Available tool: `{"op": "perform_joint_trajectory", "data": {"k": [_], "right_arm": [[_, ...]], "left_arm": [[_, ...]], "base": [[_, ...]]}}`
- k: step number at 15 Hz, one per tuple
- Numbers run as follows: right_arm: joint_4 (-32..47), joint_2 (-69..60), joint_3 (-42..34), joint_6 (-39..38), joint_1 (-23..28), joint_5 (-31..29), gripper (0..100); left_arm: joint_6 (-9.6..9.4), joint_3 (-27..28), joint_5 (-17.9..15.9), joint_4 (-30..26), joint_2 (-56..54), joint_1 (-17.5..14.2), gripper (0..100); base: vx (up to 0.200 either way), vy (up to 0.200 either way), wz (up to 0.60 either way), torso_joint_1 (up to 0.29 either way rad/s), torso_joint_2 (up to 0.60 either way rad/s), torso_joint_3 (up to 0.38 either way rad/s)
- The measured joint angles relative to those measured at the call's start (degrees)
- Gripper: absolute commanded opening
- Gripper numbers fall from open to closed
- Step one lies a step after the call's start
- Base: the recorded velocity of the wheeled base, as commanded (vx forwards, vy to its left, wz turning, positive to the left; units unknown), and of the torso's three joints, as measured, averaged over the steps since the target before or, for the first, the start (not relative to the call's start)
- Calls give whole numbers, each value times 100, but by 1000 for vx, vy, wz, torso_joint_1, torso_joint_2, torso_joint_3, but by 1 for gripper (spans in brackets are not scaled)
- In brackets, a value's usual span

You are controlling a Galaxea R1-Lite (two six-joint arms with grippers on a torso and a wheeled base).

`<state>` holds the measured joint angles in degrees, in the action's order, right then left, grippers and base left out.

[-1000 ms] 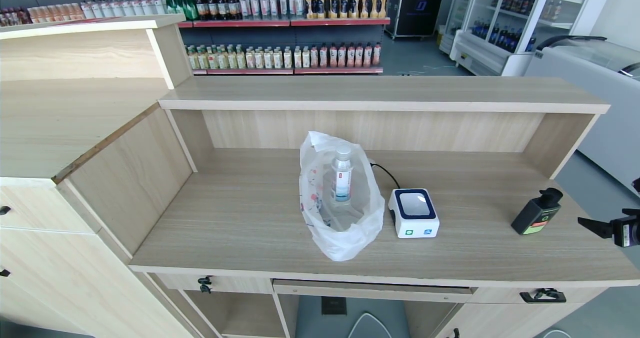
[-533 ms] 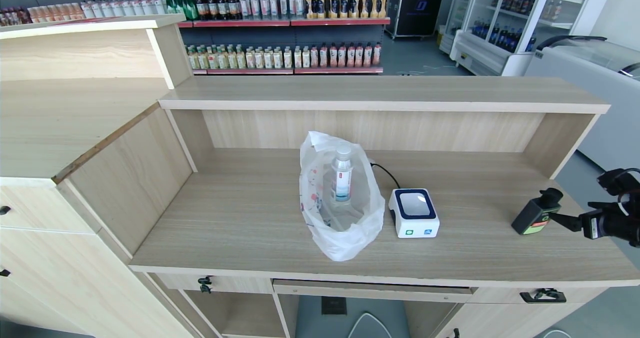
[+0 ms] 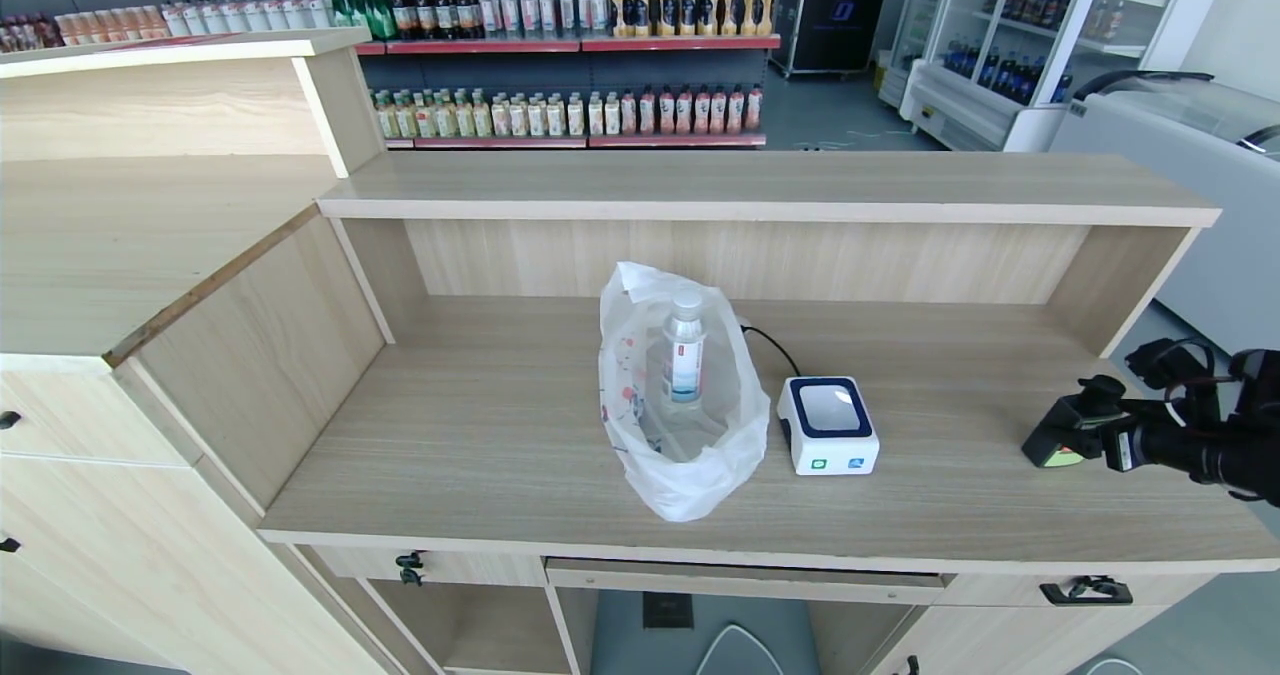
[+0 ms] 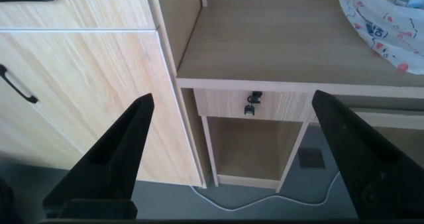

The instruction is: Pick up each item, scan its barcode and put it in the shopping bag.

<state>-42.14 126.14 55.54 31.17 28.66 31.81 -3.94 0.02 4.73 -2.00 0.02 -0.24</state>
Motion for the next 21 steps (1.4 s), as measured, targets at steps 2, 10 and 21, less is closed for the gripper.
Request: {"op": "perform_joint_trajectory", "data": {"k": [2,10,21], "right_arm": [[-30,107,27,0,-83,-1,100],[-193,464,272,-16,-444,110,100],[-195,746,510,-79,-512,115,100]], "left_arm": [[-2,0,0,-2,0,0,100],[-2,-2,0,0,0,0,100],[0,-2,0,0,0,0,100]], "base": [[0,0,0,0,0,0],[0,0,0,0,0,0],[0,0,0,0,0,0]]}}
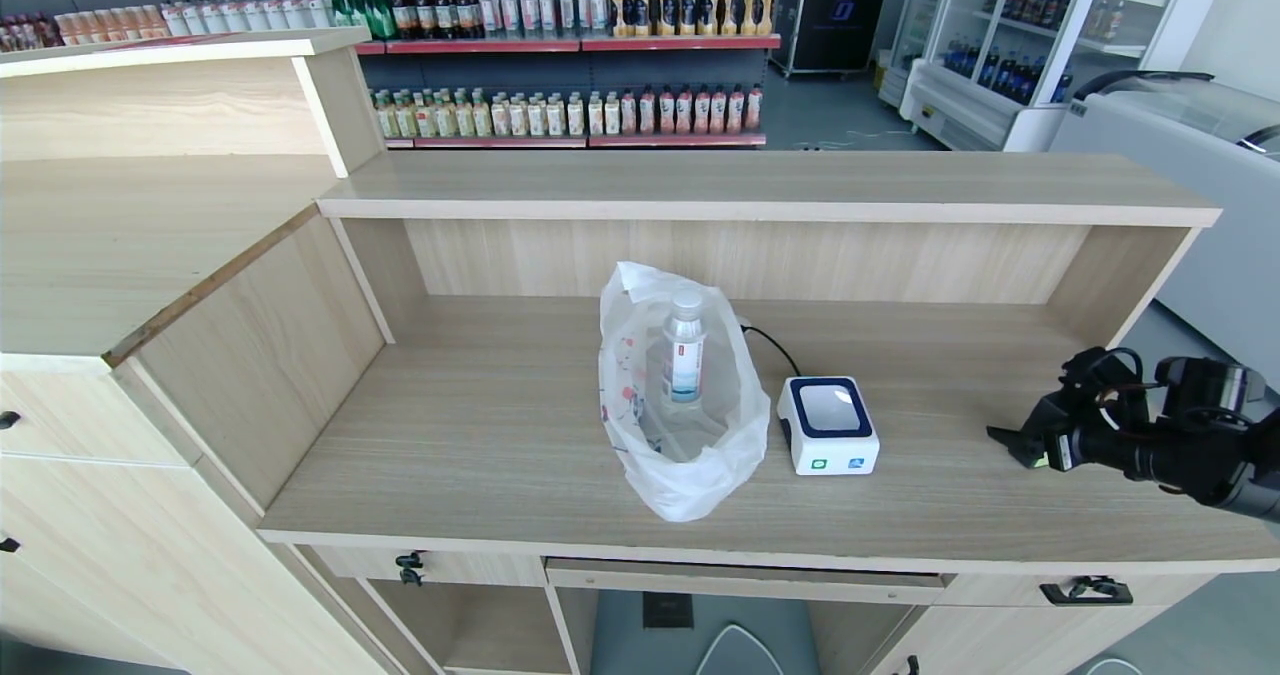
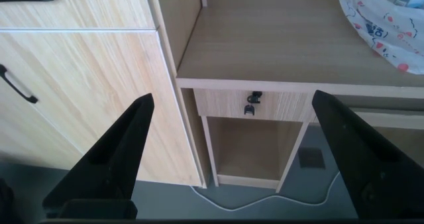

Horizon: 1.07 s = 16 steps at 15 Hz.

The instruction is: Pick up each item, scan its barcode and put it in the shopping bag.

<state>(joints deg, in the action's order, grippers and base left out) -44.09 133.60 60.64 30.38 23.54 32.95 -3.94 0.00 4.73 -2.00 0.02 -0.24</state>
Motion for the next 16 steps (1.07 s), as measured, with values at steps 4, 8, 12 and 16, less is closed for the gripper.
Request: {"op": "perform_joint_trajectory", "data": {"k": [4,8,12,16], "right_arm": [[-134,63,48,-93,-69,6,0],[-301,107,72,-154,-139,6,0],[-433,56,33,-156,-238,44,0],[-853,-586,-245,-411,-369,741,0]], "left_arm": [[-2,0,0,0,0,0,100],[0,0,0,-2,0,0,100],[-2,2,0,0,0,0,100],[-2,0,0,0,0,0,100]], "base": [[0,0,0,0,0,0],[0,0,0,0,0,0],[0,0,0,0,0,0],[0,0,0,0,0,0]]}}
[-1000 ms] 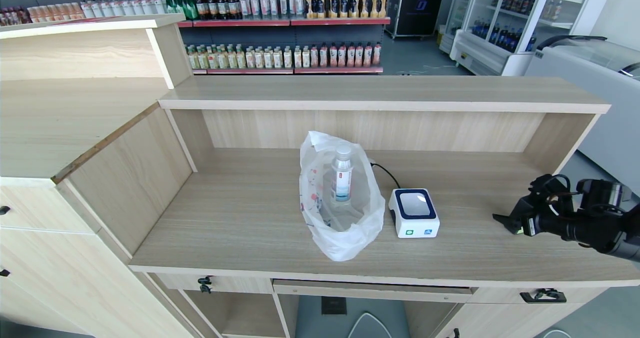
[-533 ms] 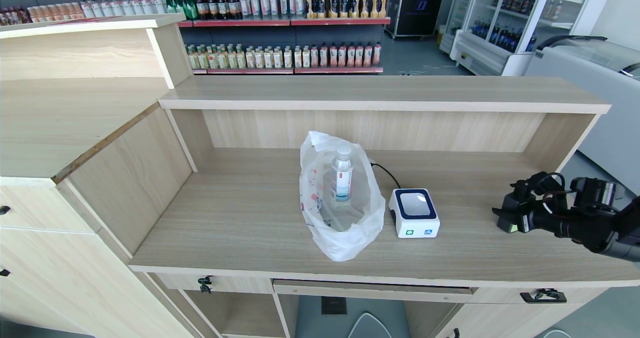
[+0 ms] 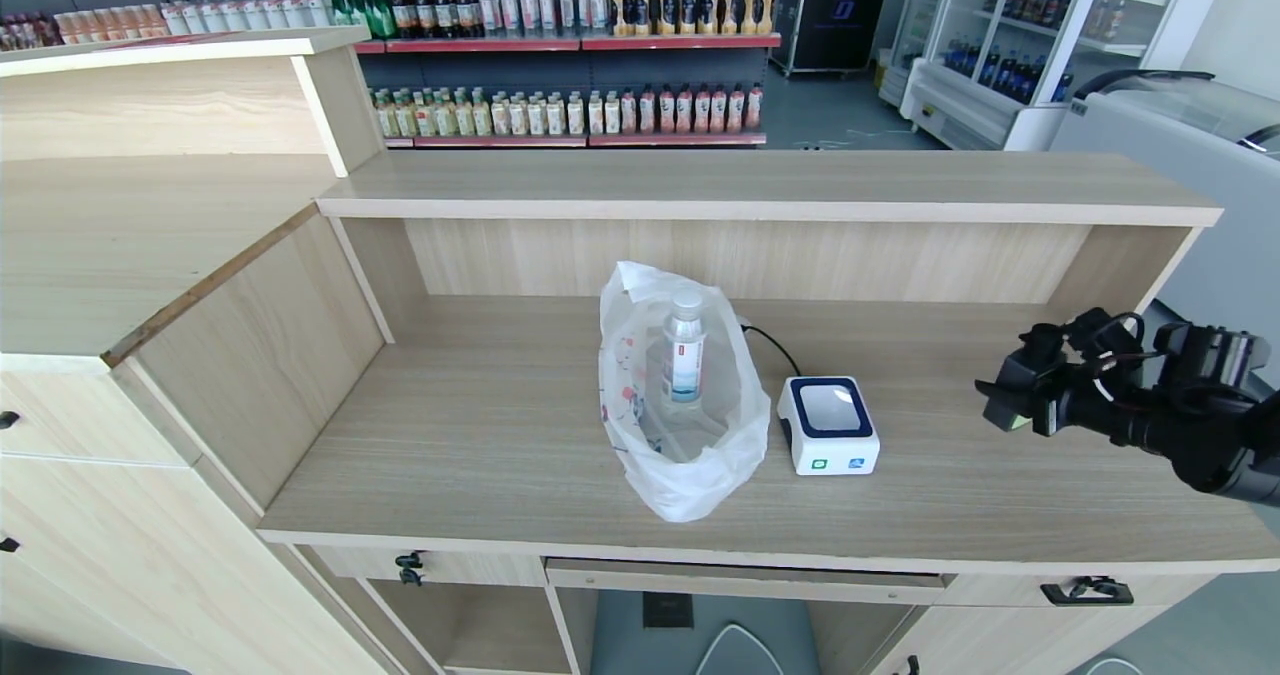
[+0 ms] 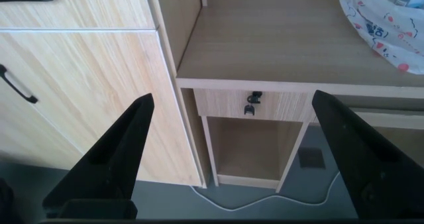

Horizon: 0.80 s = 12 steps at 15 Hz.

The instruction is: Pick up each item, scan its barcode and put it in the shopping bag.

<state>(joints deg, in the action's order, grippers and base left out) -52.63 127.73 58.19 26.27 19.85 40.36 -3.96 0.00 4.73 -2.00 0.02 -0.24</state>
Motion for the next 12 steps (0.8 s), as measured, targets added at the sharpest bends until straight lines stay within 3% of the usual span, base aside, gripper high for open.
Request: {"op": "perform_joint_trajectory", "data": {"k": [2,4,7,12], "right_arm": [[-753,-568,-238,-271,-138,380,0],[-2092,-1123,-516,-525,-404,569,0],[-3624,-1849,-1047,-510,-1128,638,0],[-3591,-2631,-1470,708,-2750,668,0]], "left_arm": [[0,0,-2,0,0,0,100],[0,0,0,0,0,0,100],[0,0,0,-2,0,0,100],[0,0,0,0,0,0,100]], "base": [[0,0,0,0,0,0],[0,0,0,0,0,0],[0,0,0,0,0,0],[0,0,0,0,0,0]]}}
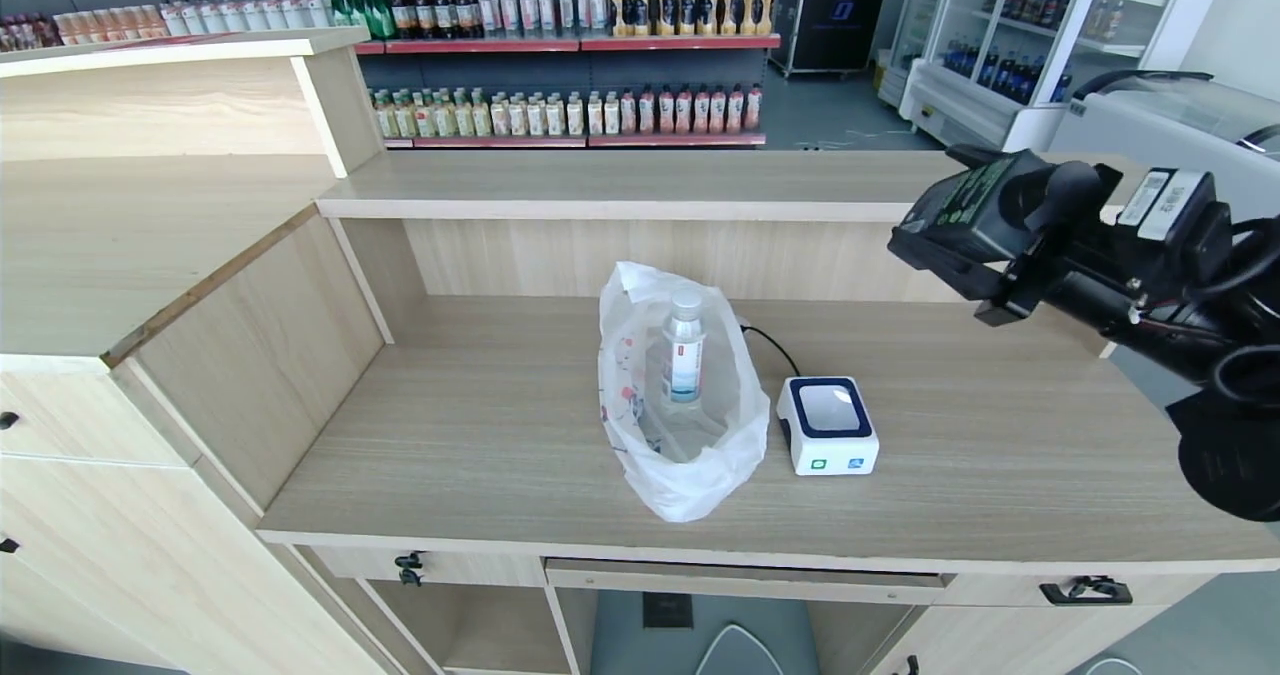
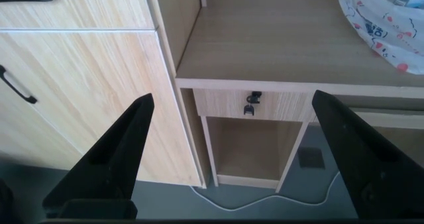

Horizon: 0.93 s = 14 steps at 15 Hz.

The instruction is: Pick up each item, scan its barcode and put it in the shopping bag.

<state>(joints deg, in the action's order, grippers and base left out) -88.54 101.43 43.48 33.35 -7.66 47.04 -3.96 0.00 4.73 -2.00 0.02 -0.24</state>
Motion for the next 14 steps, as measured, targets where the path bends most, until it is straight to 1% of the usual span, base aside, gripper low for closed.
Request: {"op": "perform_joint_trajectory", "data": {"k": [3,5,6,9,14], "right_arm": [[18,-123,-176,1159,-1062,187,0],[27,-137,-306,1618,-1679,263,0],[27,-143,-339,1751,-1930,274,0],[20,-148,-346,1975,-2448,288,0],[-4,135,332,2186,-3394,261,0]], "left_arm": [[0,0,0,0,0,0,100],[2,0,0,0,0,2,100],[0,0,0,0,0,0,100],[0,0,-2,0,0,0,100],[0,0,0,0,0,0,100]], "base": [[0,0,0,0,0,0],[0,0,0,0,0,0],[0,0,0,0,0,0],[0,0,0,0,0,0],[0,0,0,0,0,0]]}}
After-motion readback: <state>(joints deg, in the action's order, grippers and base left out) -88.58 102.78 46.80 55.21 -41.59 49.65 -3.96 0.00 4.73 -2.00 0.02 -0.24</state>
